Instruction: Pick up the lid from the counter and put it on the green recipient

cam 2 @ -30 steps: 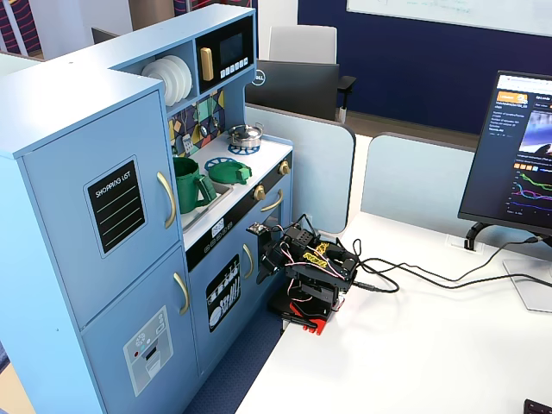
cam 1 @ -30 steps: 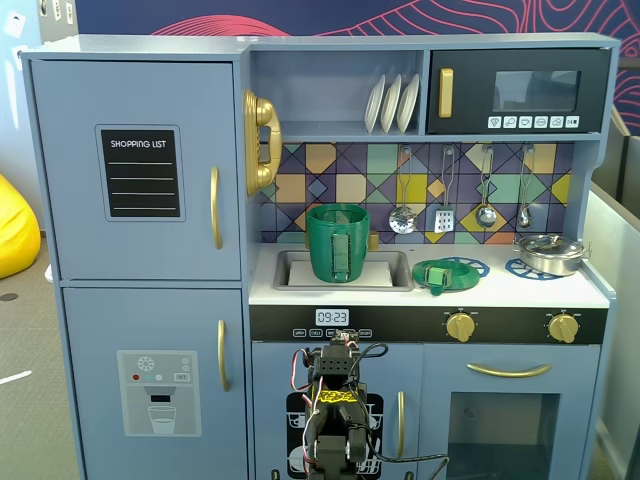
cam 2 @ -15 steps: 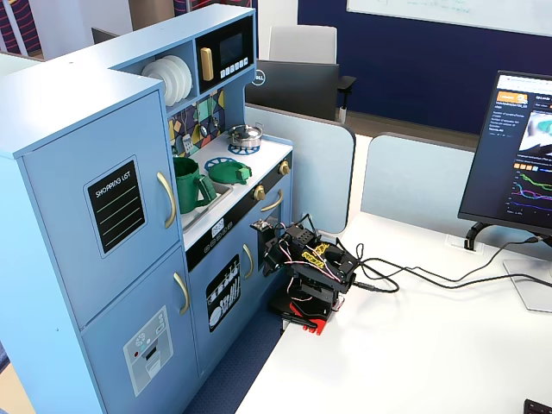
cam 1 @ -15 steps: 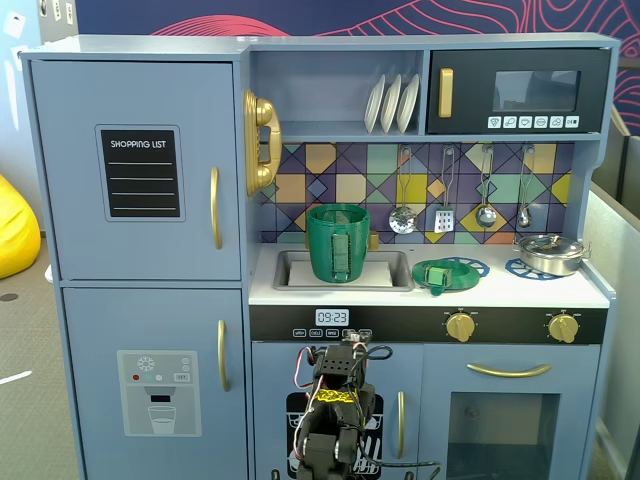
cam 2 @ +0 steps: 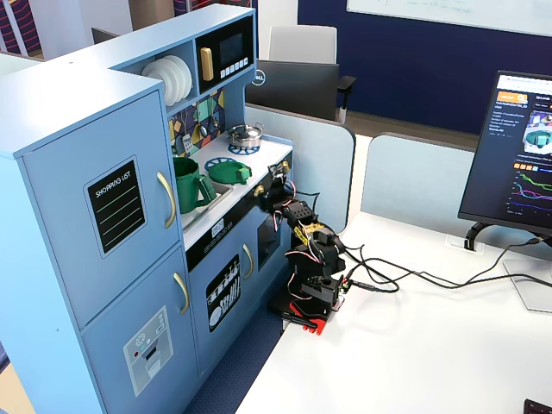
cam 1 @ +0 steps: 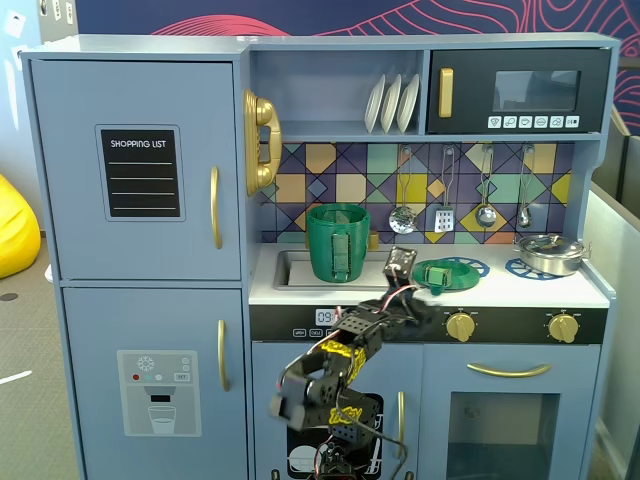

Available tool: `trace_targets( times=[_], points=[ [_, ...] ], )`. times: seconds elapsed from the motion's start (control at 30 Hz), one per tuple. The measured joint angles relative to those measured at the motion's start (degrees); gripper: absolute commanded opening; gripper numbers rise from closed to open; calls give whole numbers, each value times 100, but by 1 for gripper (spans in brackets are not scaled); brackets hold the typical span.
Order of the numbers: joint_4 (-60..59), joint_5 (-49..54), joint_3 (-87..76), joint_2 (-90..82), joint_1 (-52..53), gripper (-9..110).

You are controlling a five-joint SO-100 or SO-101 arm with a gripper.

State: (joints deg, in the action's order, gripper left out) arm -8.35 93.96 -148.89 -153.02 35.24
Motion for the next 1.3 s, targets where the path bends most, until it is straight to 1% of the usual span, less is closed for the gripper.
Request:
trace_targets(
  times=[0.1,0.23,0.57,0.93,1.03,1.1,1.27,1.3],
  points=[
    [589,9,123,422,62,43],
    [888,9,439,914,0,42],
    [1028,35,1784,2364,0,41],
    [1125,26,2646,3524,-88,39],
    [1169,26,2848,3806,-97,35],
    [1169,18,2944,3955,-123,29],
    [1169,-9,3085,4192,-255,0],
    [1169,-9,3103,4219,-281,0]
  ],
)
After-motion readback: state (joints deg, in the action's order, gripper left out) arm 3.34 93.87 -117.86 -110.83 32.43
